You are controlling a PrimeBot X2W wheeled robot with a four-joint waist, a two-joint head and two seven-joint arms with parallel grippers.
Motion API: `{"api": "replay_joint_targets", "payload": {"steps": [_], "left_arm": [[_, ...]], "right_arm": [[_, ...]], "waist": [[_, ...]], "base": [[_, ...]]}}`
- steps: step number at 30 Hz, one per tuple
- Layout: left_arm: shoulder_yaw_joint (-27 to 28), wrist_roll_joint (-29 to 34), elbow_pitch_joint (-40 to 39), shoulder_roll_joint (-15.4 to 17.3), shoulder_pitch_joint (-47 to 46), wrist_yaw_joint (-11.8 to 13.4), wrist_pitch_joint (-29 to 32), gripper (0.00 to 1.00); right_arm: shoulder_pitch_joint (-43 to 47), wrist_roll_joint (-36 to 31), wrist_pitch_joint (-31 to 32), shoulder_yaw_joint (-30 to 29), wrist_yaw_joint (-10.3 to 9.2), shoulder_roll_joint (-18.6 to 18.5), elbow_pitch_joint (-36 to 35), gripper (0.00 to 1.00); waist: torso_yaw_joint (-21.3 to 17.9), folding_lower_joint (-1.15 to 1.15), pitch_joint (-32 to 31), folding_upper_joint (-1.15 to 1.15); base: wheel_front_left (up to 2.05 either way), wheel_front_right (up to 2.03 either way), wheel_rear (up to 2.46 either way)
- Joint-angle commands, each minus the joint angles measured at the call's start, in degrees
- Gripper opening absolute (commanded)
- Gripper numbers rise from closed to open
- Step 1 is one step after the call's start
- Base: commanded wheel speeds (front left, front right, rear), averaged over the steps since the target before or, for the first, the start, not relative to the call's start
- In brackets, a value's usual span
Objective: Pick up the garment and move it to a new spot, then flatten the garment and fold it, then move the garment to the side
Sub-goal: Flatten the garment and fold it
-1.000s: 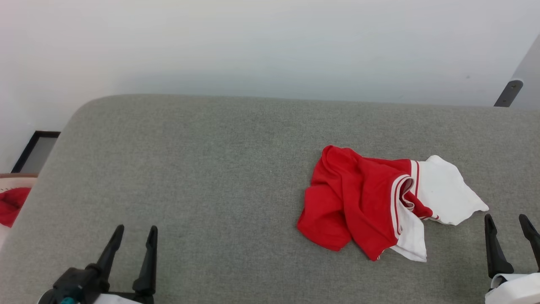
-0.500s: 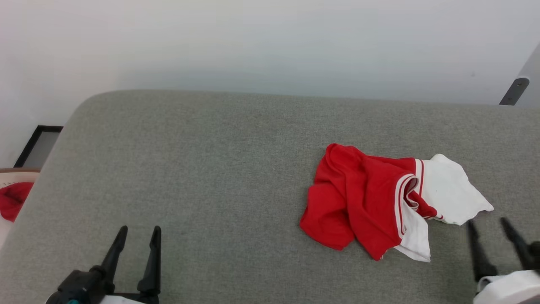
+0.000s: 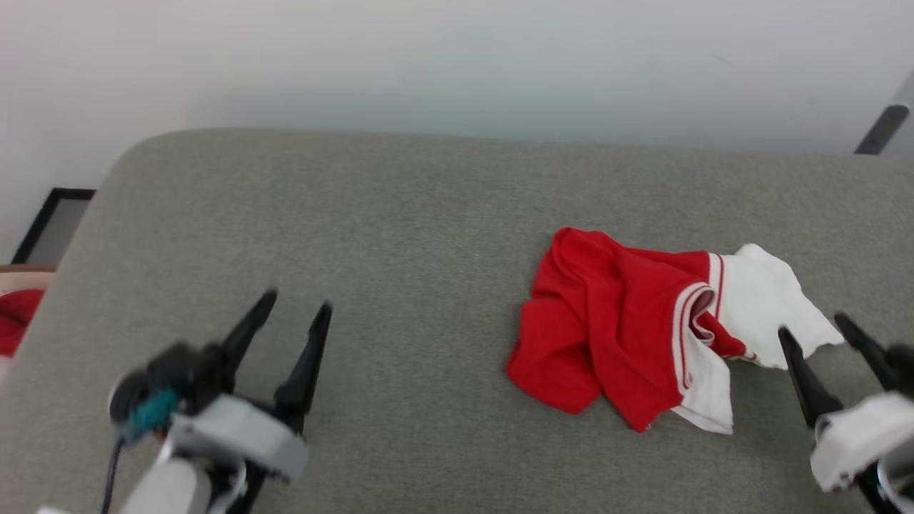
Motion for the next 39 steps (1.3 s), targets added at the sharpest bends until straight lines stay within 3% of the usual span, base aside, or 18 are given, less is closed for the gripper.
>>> {"api": "replay_joint_targets", "payload": {"steps": [1,6,14,27,28,29,30,39], "left_arm": [[-0.86,-0.57,-0.20,0.48,-1.29,0.02,0.42,1.00],[-4.59,-2.75,-0.22,2.27,-9.25,0.01,2.74,1.00],[-8.67,-2.45,4.82,0.33,-18.87,0.02,2.05,1.00],[-7.79,-3.90,6.57,0.06,-18.81,0.82,-1.99,1.00],[-7.86,-3.86,6.48,0.02,-18.66,0.89,-2.06,1.00],[-7.91,-3.82,6.43,-0.02,-18.54,0.96,-2.17,1.00],[-7.96,-3.77,6.35,-0.02,-18.41,1.09,-2.22,1.00],[-8.48,-3.18,6.10,0.38,-16.74,2.15,-2.58,1.00]], "right_arm": [[-1.72,0.64,0.63,0.77,-0.04,-0.65,0.60,1.00],[-11.83,3.75,8.09,7.68,-0.04,-5.86,6.10,1.00],[-26.54,13.88,21.25,16.54,-0.04,-10.86,17.27,1.00],[-39.80,25.78,32.51,30.28,-0.04,-15.09,29.96,1.00],[-40.06,26.55,32.57,31.06,-0.04,-15.25,30.42,0.96],[-40.05,27.42,32.49,31.90,-0.04,-15.18,30.52,0.28],[-40.34,28.33,31.78,32.48,-0.04,-15.30,30.60,0.00],[-42.26,33.75,22.73,33.42,-0.06,-19.84,32.53,0.00]], "waist": [[-1.21,0.00,0.94,0.00],[-3.02,0.00,3.89,0.00],[-2.68,0.00,8.71,0.00],[0.96,0.00,13.02,0.00],[1.06,0.00,13.17,0.00],[1.14,0.00,13.27,0.00],[1.13,0.00,13.36,0.00],[-0.47,0.00,12.50,0.00]], "base": [[0.00,0.00,0.00],[0.00,0.00,0.00],[0.00,0.00,0.00],[0.00,0.00,0.00],[0.00,0.00,0.00],[0.00,0.00,0.00],[0.00,0.00,0.00],[0.00,0.00,0.00]]}}
